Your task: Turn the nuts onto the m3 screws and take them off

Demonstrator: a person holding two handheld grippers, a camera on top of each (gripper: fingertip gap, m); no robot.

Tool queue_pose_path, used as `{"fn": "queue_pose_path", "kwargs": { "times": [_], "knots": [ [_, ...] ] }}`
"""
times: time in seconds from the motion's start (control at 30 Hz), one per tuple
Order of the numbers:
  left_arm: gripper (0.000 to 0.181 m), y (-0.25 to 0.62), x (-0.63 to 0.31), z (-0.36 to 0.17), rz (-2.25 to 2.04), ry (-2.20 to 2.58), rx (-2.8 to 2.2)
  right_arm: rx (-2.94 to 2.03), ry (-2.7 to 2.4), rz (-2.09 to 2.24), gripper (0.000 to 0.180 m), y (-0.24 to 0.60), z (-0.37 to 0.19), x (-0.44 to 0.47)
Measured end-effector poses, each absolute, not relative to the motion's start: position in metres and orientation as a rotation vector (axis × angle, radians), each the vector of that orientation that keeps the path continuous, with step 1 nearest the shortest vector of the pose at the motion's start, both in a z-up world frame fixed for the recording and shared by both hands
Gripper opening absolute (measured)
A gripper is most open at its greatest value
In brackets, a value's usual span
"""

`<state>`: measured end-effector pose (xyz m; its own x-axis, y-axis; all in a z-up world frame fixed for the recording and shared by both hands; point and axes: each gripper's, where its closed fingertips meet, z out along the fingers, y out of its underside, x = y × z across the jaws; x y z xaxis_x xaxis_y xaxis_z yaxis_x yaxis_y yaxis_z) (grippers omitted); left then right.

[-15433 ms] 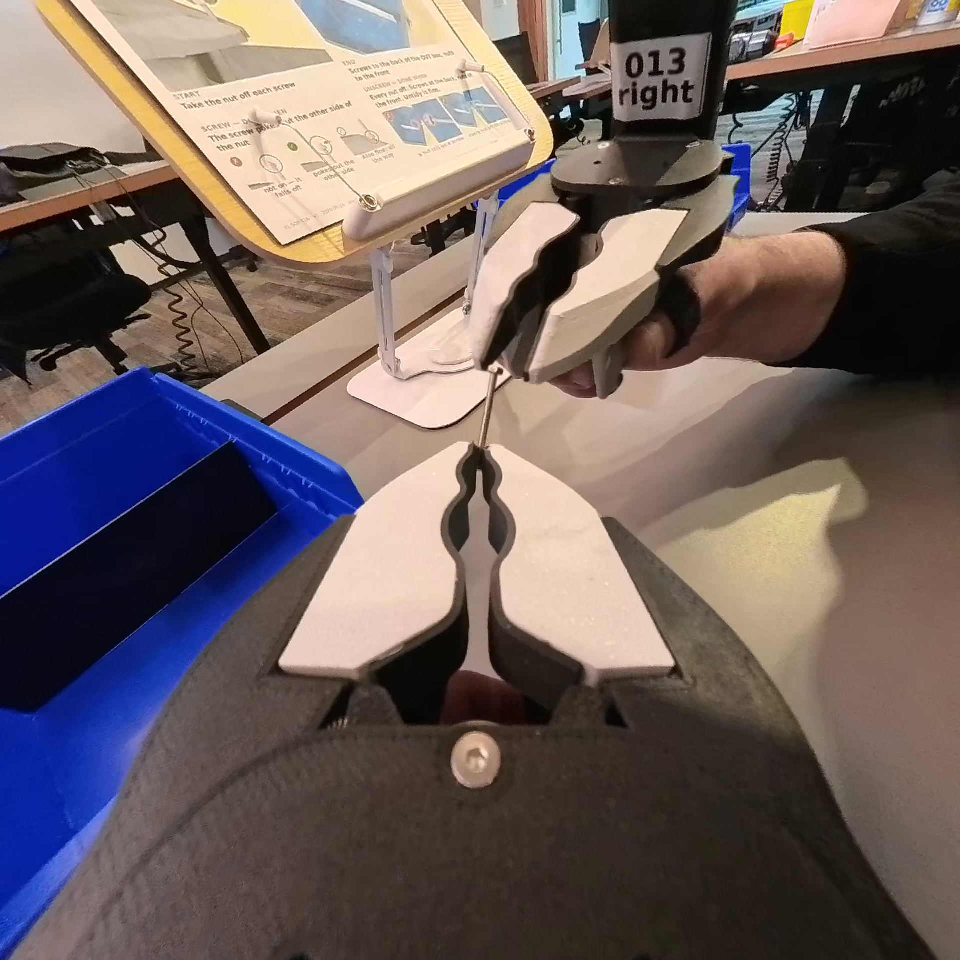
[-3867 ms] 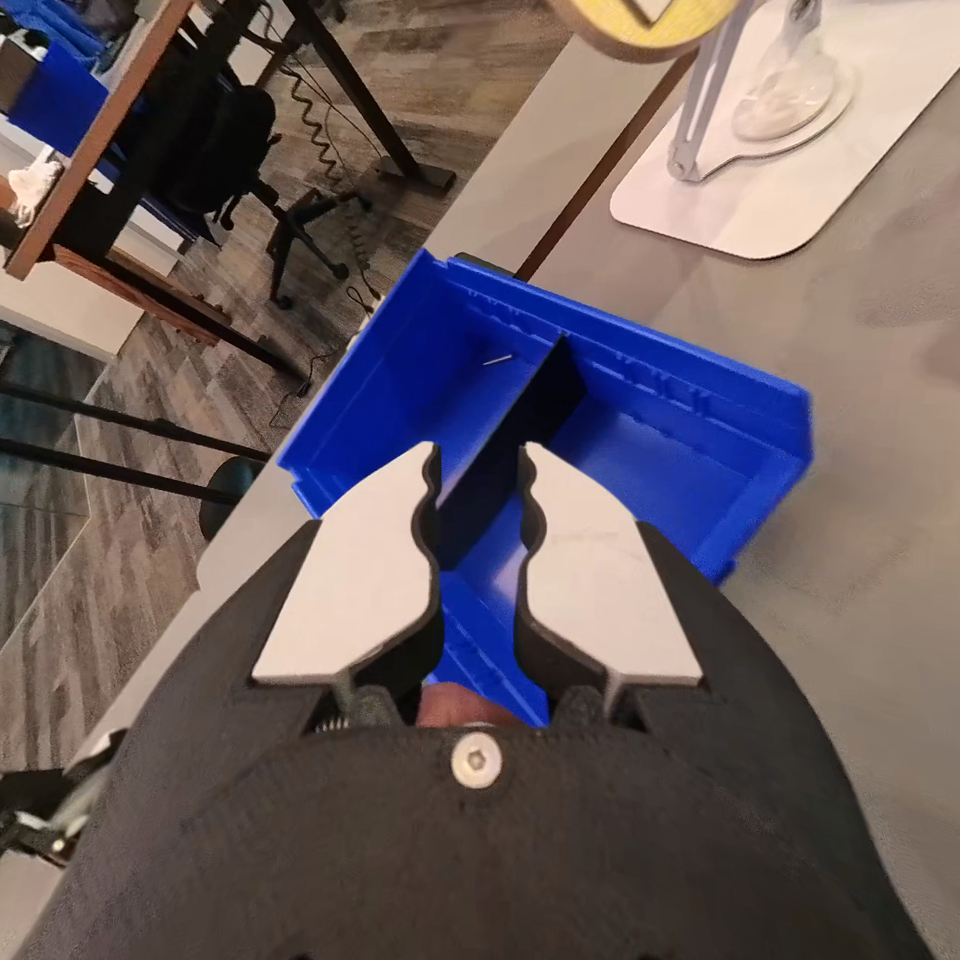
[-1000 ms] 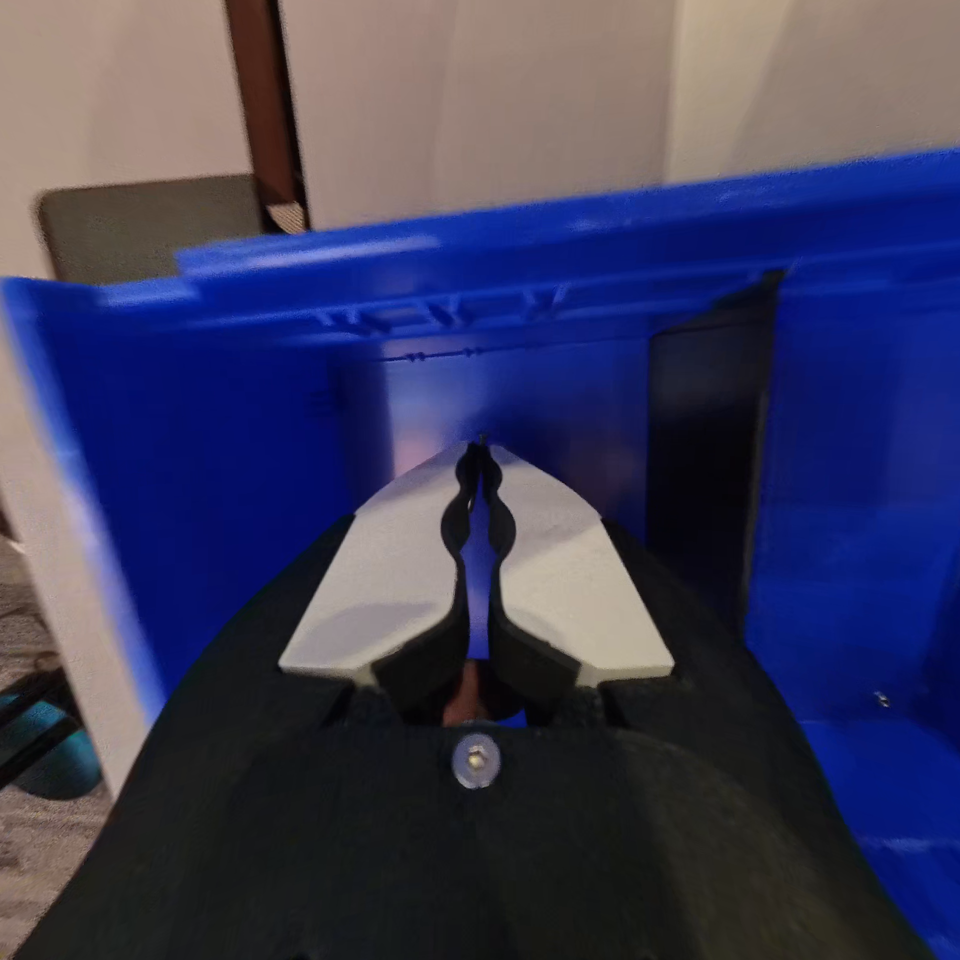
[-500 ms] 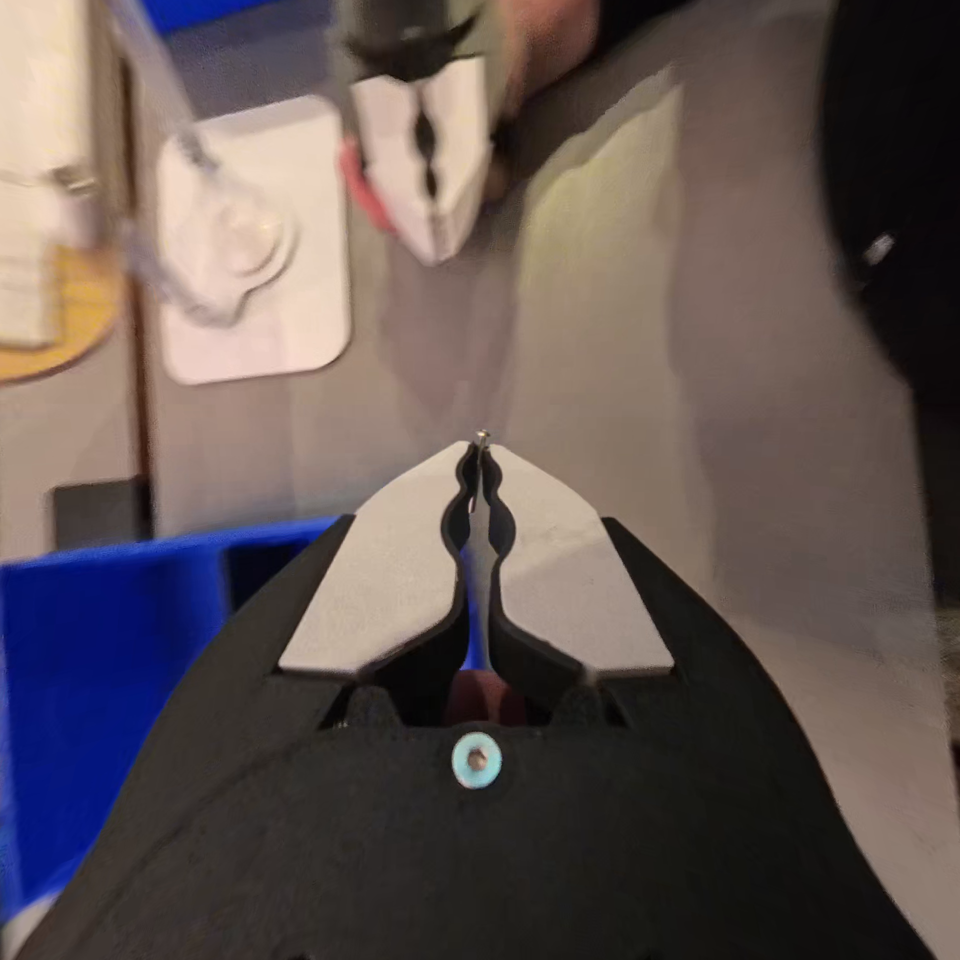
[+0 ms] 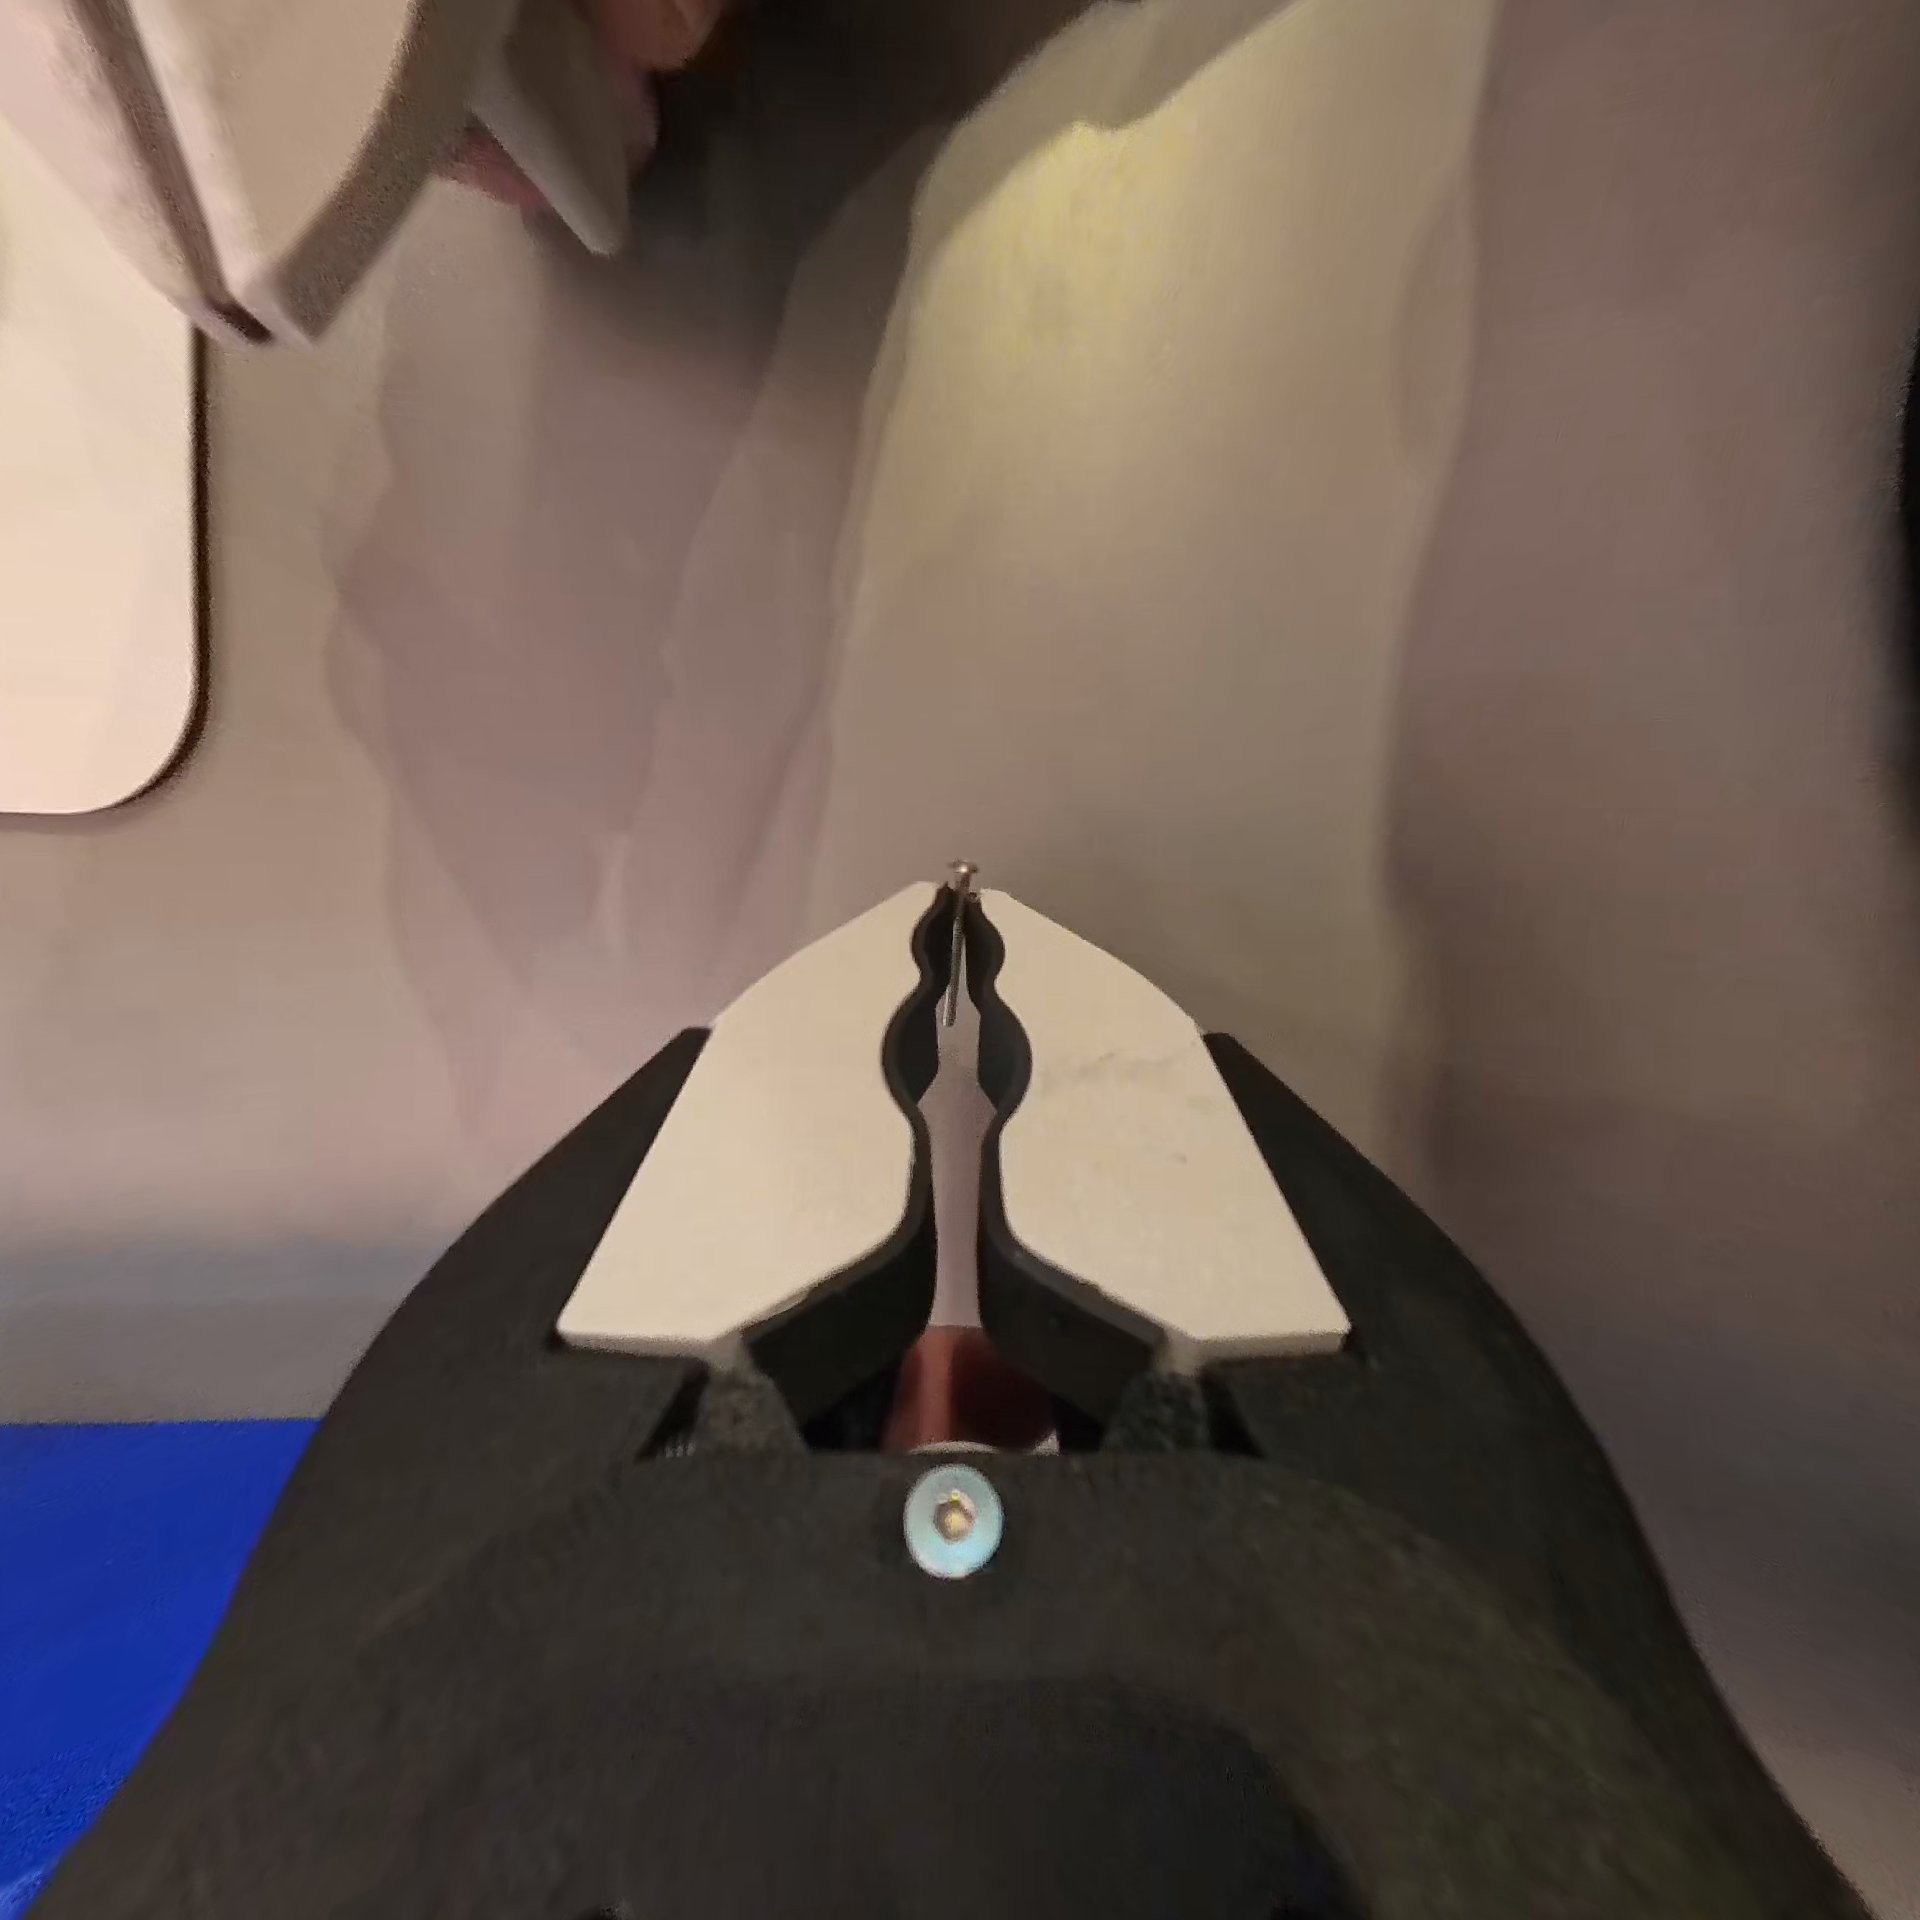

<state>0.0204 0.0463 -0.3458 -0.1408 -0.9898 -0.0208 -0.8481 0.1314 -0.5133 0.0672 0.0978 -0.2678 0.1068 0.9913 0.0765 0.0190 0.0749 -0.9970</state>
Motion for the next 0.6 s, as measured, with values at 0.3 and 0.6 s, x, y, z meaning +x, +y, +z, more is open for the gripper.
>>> {"fn": "queue_pose_path", "kwargs": {
  "times": [0.3, 0.6],
  "knots": [
    [0.001, 0.039, 0.015, -0.374, -0.507, 2.116, -1.817, -1.21, -1.178, 1.072, 0.0, 0.096, -0.268, 0.068],
    [0.026, 0.048, 0.01, -0.368, -0.511, 2.009, -1.855, -1.209, -1.175, 1.077, 0.0, 0.096, -0.267, 0.069]
  ]
}}
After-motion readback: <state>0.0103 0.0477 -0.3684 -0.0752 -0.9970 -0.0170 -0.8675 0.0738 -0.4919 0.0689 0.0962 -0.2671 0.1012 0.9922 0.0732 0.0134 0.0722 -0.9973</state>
